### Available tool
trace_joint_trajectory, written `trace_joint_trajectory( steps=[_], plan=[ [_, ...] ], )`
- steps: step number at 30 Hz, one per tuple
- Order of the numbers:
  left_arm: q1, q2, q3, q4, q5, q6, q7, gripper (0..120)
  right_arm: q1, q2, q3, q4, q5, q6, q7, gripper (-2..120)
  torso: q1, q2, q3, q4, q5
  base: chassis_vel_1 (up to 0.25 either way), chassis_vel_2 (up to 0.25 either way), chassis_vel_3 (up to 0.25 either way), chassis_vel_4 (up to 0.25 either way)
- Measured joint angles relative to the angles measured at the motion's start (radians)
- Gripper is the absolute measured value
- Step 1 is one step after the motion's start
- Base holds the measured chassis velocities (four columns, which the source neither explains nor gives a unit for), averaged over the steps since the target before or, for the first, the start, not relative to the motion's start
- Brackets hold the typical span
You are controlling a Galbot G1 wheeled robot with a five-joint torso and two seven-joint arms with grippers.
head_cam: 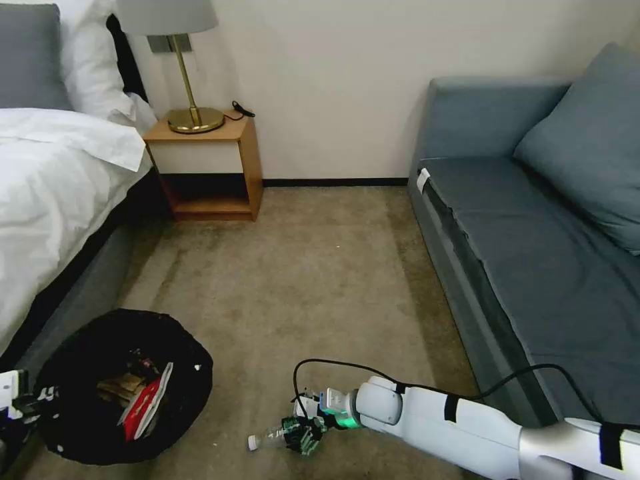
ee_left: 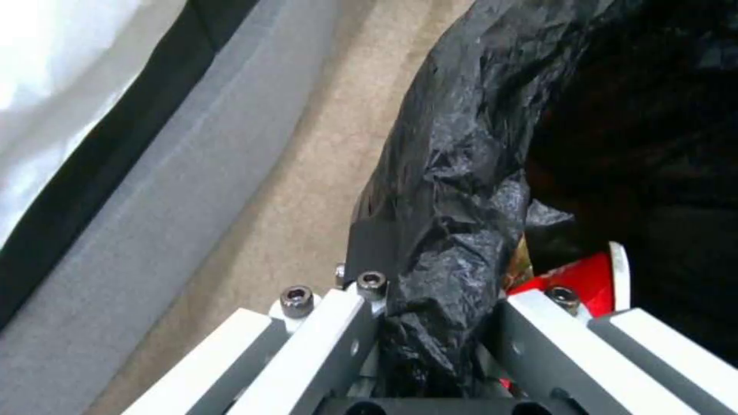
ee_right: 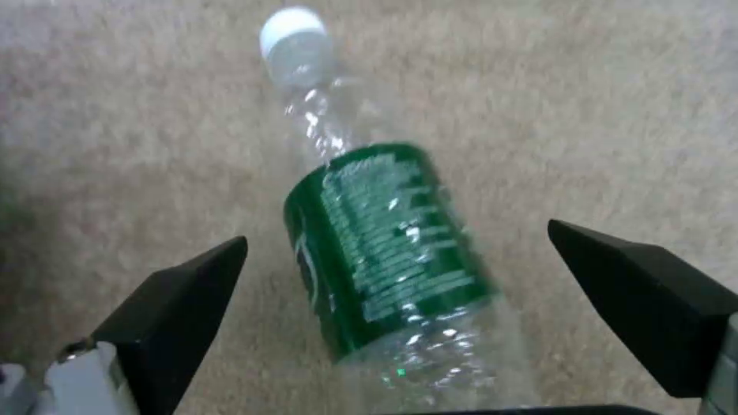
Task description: Pick up the trash bin, then pick up the garbage on the floor and place it into the trash bin.
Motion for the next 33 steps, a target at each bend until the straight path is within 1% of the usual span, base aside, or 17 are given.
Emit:
trace_joint_trajectory(
  steps=[2,3,6,7,8,10,11,12,15,16,19,20,23,26,29,33],
  plan=[
    [0.000,0.000,0.000,0.000,0.000,0.000,0.000,3,0.000,0.001,-0.001,-0.002,-0.001,0.000,-0.001,100,0.000,0.000,0.000,0.0000,0.0000,0.000,0.000,0.000,0.000],
    [-0.002,0.002,0.001,0.001,-0.001,0.000,0.000,3,-0.002,0.007,-0.007,-0.013,-0.009,0.005,-0.006,98,0.000,0.000,0.000,0.0000,0.0000,0.000,0.000,0.000,0.000],
    [-0.005,0.003,-0.001,0.002,-0.007,0.000,0.000,3,-0.007,0.021,-0.013,-0.037,-0.035,0.024,-0.016,85,0.000,0.000,0.000,0.0000,-0.0001,0.000,0.000,0.000,0.000],
    [-0.005,0.003,-0.001,0.002,-0.007,0.000,0.000,3,-0.007,0.021,-0.013,-0.037,-0.035,0.024,-0.016,85,0.000,0.000,0.000,0.0000,-0.0001,0.000,0.000,0.000,0.000],
    [-0.005,0.004,-0.003,0.002,-0.009,0.000,0.000,3,-0.009,0.028,-0.013,-0.045,-0.039,0.029,-0.016,82,0.000,0.000,0.000,-0.0001,-0.0001,0.000,0.000,0.000,0.000],
    [-0.004,0.004,-0.007,0.002,-0.010,0.000,0.000,3,-0.012,0.035,-0.013,-0.049,-0.042,0.034,-0.017,70,0.000,0.000,0.000,0.0000,0.0000,0.000,0.000,0.000,0.000],
    [-0.003,0.003,-0.008,0.002,-0.011,0.000,0.000,3,-0.012,0.036,-0.013,-0.049,-0.042,0.035,-0.018,67,0.000,0.000,0.000,0.0000,0.0000,0.000,0.000,0.000,0.000],
    [-0.003,0.003,-0.008,0.002,-0.011,0.000,0.000,3,-0.012,0.036,-0.013,-0.049,-0.042,0.035,-0.018,67,0.000,0.000,0.000,0.0000,0.0000,0.000,0.000,0.000,0.000],
    [-0.001,0.001,-0.010,0.002,-0.013,0.000,0.000,3,-0.014,0.037,-0.010,-0.049,-0.043,0.039,-0.019,51,0.000,0.000,0.000,0.0000,0.0000,0.000,0.000,0.000,0.000],
    [-0.001,0.001,-0.010,0.002,-0.013,0.000,0.000,3,-0.014,0.037,-0.010,-0.049,-0.043,0.039,-0.019,51,0.000,0.000,0.000,0.0000,0.0000,0.000,0.000,0.000,0.000],
    [-0.001,0.001,-0.010,0.001,-0.015,0.000,-0.001,3,-0.020,0.033,-0.003,-0.047,-0.046,0.046,-0.019,38,0.000,0.000,0.000,0.0000,0.0000,0.000,0.000,0.000,0.000],
    [-0.001,0.001,-0.010,0.001,-0.015,0.000,-0.001,3,-0.020,0.033,-0.003,-0.047,-0.046,0.046,-0.019,38,0.000,0.000,0.000,0.0000,0.0000,0.000,0.000,0.000,0.000],
    [-0.002,0.001,-0.010,-0.002,-0.016,0.000,-0.001,3,-0.034,0.024,0.013,-0.036,-0.059,0.055,-0.019,28,0.000,0.000,0.000,0.0000,-0.0001,0.000,0.000,0.000,0.000],
    [-0.001,-0.001,-0.008,-0.003,-0.016,0.000,-0.002,3,-0.045,0.022,0.029,-0.028,-0.063,0.057,-0.019,23,0.000,0.000,0.000,0.0000,0.0000,0.000,0.000,0.000,0.000],
    [-0.001,-0.003,-0.006,-0.003,-0.016,0.000,-0.004,3,-0.061,0.019,0.061,-0.019,-0.064,0.058,-0.017,23,0.000,0.000,0.000,0.0000,0.0000,0.000,0.000,0.000,0.000],
    [0.005,-0.002,-0.010,-0.009,-0.026,0.000,-0.007,3,-0.109,0.016,0.171,0.016,-0.038,0.059,0.000,23,0.000,0.000,0.000,0.0000,0.0000,0.000,0.000,0.000,0.000]
  ],
)
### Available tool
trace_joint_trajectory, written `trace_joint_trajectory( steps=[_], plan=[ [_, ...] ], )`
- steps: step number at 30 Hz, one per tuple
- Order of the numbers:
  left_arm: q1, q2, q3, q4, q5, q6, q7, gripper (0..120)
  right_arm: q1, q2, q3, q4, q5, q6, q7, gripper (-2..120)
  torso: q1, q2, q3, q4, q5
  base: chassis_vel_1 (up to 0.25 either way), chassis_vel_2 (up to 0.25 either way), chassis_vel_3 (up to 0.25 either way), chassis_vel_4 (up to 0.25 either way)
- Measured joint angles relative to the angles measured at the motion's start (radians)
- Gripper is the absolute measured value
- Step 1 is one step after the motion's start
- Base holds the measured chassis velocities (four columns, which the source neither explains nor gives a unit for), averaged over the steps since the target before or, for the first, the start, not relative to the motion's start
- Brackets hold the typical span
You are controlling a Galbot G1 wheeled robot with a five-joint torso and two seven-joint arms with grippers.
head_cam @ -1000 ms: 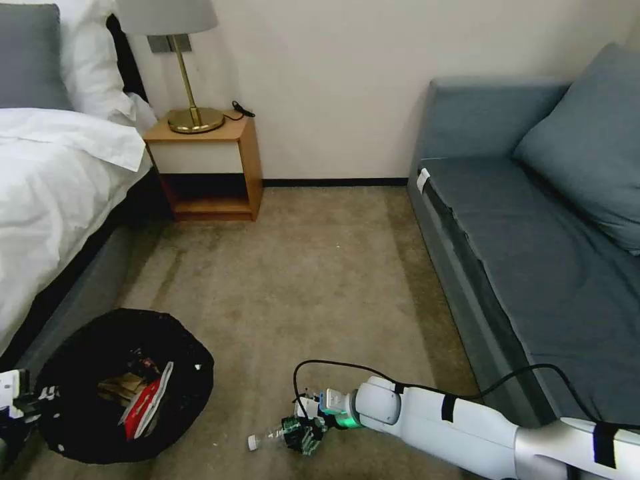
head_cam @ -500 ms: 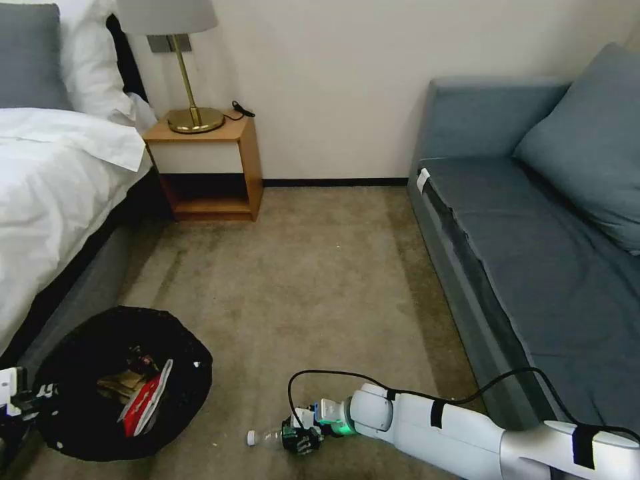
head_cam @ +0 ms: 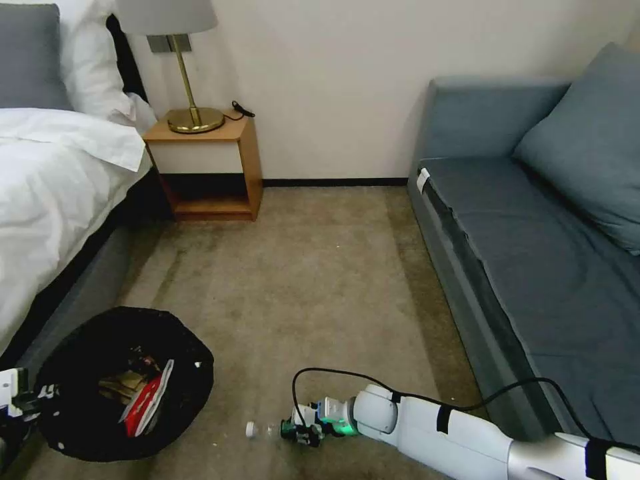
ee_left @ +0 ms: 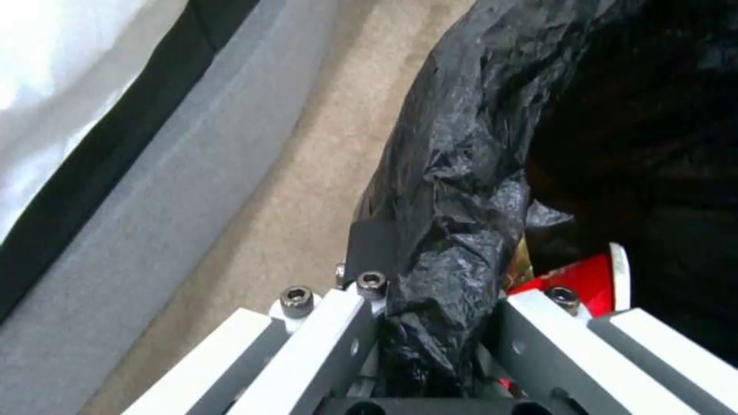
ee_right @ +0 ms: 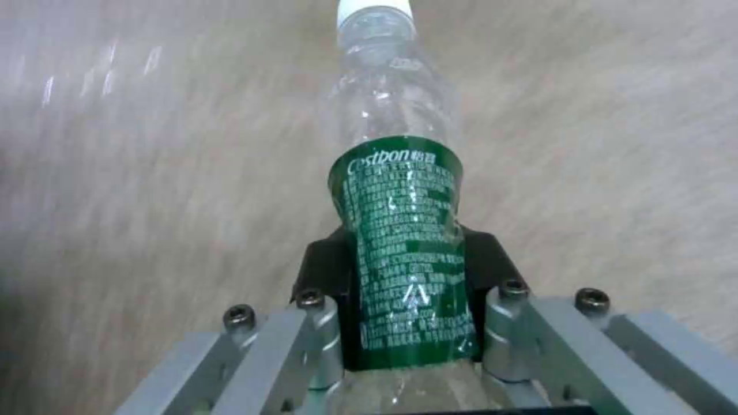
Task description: Pick up the trash bin, then pick up the garbage on the floor and place it into the trash bin.
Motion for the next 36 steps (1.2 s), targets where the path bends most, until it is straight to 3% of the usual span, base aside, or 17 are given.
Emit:
trace_joint_trajectory(
  steps=[7,9,14,22,30,36],
  plan=[
    [-0.007,0.002,0.007,-0.005,-0.004,0.000,-0.003,3,-0.067,-0.030,0.163,0.148,0.134,-0.048,0.055,23,0.000,0.000,0.000,0.0000,0.0000,0.000,0.000,0.000,0.000],
    [-0.013,0.002,0.020,-0.007,-0.002,0.000,-0.004,3,-0.101,-0.040,0.225,0.265,0.234,-0.111,0.120,23,0.000,0.000,0.000,-0.0001,0.0000,0.000,0.000,0.000,0.000],
    [-0.031,0.002,0.036,-0.007,0.000,0.000,-0.006,3,-0.134,-0.042,0.319,0.437,0.359,-0.163,0.226,23,0.000,0.000,0.000,0.0000,0.0001,0.000,0.000,0.000,0.000],
    [-0.050,0.007,0.071,-0.008,0.020,0.000,-0.011,3,-0.102,0.001,0.340,0.636,0.470,-0.183,0.370,23,0.000,0.000,0.000,-0.0001,0.0000,0.000,0.000,0.000,0.000],
    [-0.061,0.000,0.106,-0.004,0.044,0.000,-0.011,3,0.010,0.096,0.228,0.666,0.612,-0.103,0.399,23,0.000,0.000,0.000,0.0000,-0.0001,0.000,0.000,0.000,0.000],
    [-0.064,-0.003,0.111,-0.011,0.046,0.000,-0.011,3,0.076,0.184,0.087,0.550,0.557,-0.050,0.392,23,0.000,0.000,0.000,0.0003,-0.0003,0.000,0.000,0.000,0.000]
  ],
)
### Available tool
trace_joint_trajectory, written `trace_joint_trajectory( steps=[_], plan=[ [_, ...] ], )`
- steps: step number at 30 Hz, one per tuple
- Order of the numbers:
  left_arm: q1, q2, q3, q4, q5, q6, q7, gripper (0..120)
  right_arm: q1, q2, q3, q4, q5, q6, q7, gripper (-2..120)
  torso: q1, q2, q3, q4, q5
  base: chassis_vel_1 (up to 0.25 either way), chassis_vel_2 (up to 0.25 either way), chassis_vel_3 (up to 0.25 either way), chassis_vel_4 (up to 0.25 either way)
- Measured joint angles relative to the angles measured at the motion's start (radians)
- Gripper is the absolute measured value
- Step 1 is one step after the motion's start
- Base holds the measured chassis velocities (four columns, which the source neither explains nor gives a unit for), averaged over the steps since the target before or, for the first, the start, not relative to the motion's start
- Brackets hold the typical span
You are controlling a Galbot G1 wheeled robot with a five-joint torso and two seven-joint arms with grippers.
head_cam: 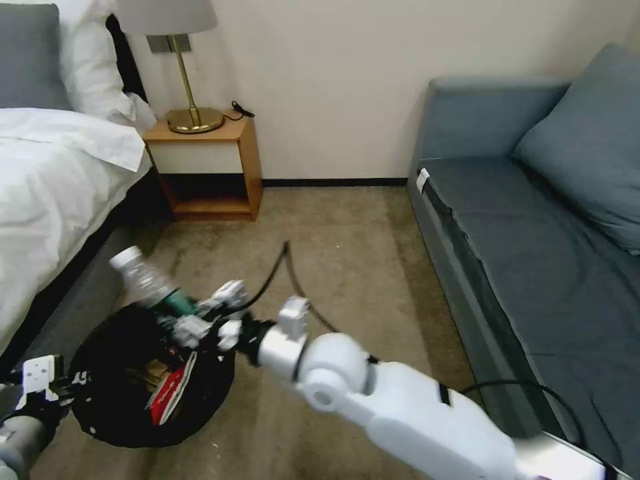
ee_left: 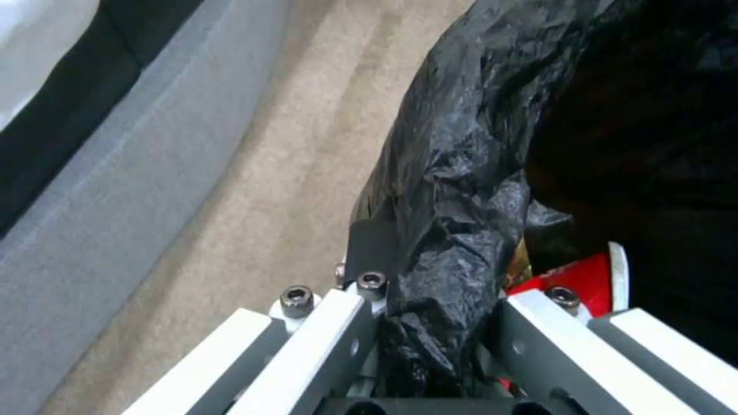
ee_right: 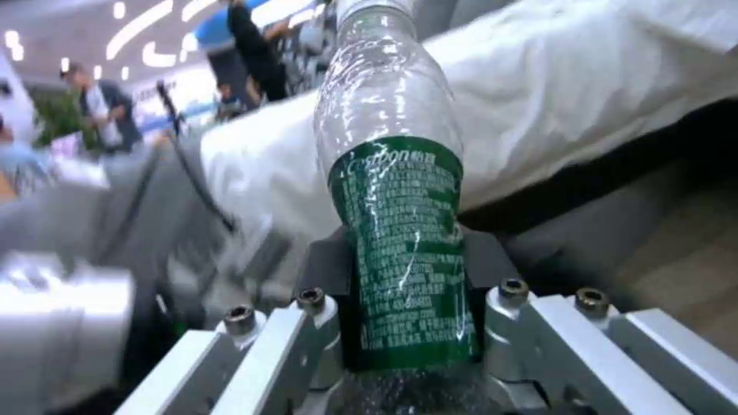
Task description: Pick up the trash bin, then pick up the garbage on the floor and place it into the trash bin.
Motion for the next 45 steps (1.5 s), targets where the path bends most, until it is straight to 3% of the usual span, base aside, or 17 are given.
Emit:
trace_joint_trajectory(
  steps=[8,26,29,35,38,40,45],
  plan=[
    [0.013,-0.002,-0.019,-0.018,-0.020,0.000,0.000,3,-0.007,0.076,-0.031,-0.080,-0.057,0.010,0.003,24,0.000,0.000,0.000,-0.0001,0.0001,0.000,0.000,0.000,0.000],
    [0.005,0.010,-0.017,-0.008,-0.037,0.000,-0.002,3,-0.044,0.065,0.002,-0.100,-0.097,0.005,-0.004,88,0.000,0.000,0.000,-0.0003,0.0002,0.000,0.000,0.000,0.000],
    [0.000,0.013,-0.021,0.009,-0.043,0.000,-0.004,3,-0.048,0.044,0.016,-0.084,-0.107,0.003,-0.003,99,0.000,0.000,0.000,-0.0003,0.0003,0.000,0.000,0.000,0.000],
    [-0.024,0.015,-0.011,0.054,-0.069,0.000,-0.027,3,-0.088,0.000,0.084,-0.048,-0.222,-0.005,0.018,100,0.000,0.000,0.000,-0.0002,0.0003,0.000,0.000,0.000,0.000],
    [-0.043,0.019,-0.002,0.093,-0.108,0.000,-0.050,3,-0.148,-0.044,0.161,0.004,-0.270,-0.018,0.060,100,0.000,0.000,0.000,-0.0003,0.0004,0.000,0.000,0.000,0.000],
    [-0.062,0.024,0.002,0.133,-0.182,-0.003,-0.082,3,-0.247,-0.108,0.278,0.073,-0.336,-0.028,0.083,100,0.000,0.000,0.000,-0.0005,0.0005,0.000,0.000,0.000,0.000],
    [-0.084,0.026,0.014,0.168,-0.254,-0.024,-0.117,3,-0.381,-0.162,0.431,0.150,-0.450,-0.042,0.098,100,0.000,0.000,0.000,-0.0005,0.0006,0.000,0.000,0.000,0.000]
  ],
)
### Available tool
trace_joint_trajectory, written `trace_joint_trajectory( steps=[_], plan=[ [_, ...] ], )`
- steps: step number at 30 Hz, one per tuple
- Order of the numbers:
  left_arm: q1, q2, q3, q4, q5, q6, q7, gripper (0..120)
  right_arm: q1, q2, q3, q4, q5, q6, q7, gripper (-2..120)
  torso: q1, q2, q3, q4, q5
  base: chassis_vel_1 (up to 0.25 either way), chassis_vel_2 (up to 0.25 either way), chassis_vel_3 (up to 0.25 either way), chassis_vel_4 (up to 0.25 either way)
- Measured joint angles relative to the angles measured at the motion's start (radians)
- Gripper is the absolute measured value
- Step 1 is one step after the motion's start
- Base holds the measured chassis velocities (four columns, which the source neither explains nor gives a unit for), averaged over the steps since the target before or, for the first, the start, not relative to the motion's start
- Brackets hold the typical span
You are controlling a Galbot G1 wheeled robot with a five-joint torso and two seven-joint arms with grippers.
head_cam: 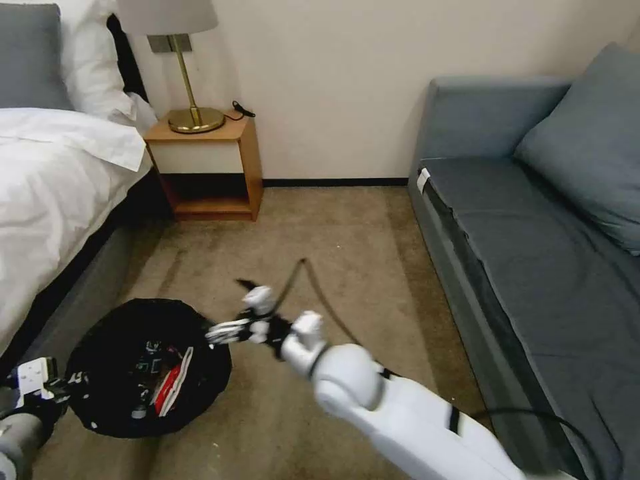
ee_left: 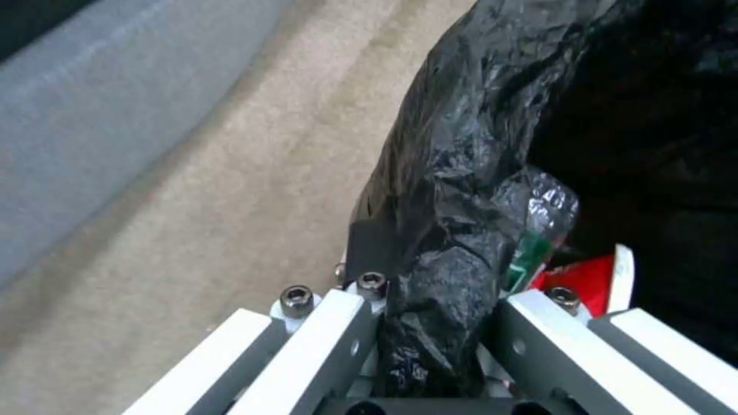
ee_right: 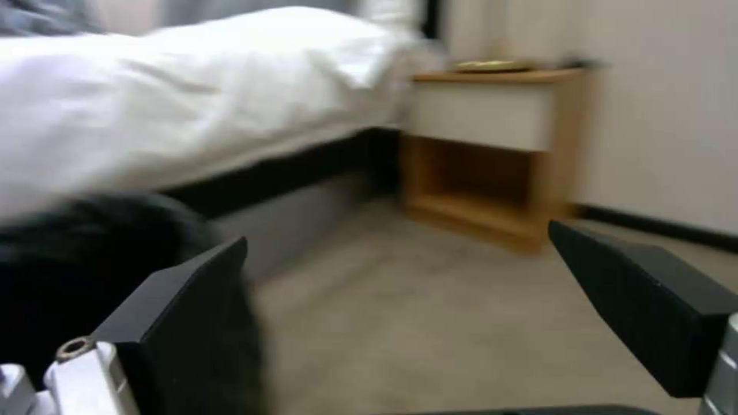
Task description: Pick up the trash bin, then pick up the garbage on the floor and place it into the trash bin.
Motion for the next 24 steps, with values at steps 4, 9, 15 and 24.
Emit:
trace_joint_trajectory(
  steps=[4,9,15,24],
  plan=[
    [-0.020,-0.005,0.014,0.023,-0.054,-0.006,-0.025,3,-0.155,-0.022,0.178,0.085,-0.083,0.026,-0.001,100,0.000,0.000,0.000,0.0001,0.0000,0.000,0.000,0.000,0.000],
    [-0.036,-0.006,0.017,0.047,-0.091,-0.008,-0.043,3,-0.401,0.004,0.374,0.162,-0.199,0.103,-0.012,100,0.000,0.000,0.000,-0.0001,0.0000,0.000,0.000,0.000,0.000],
    [-0.035,-0.007,0.013,0.058,-0.103,-0.008,-0.050,3,-0.555,0.049,0.473,0.191,-0.282,0.205,-0.003,100,0.000,0.000,0.000,0.0001,-0.0001,0.000,0.000,0.000,0.000],
    [-0.030,-0.023,-0.007,0.081,-0.117,-0.002,-0.084,3,-0.695,0.100,0.539,0.215,-0.319,0.297,0.022,100,0.000,0.000,0.000,0.0004,-0.0003,0.000,0.000,0.000,0.000]
  ],
)
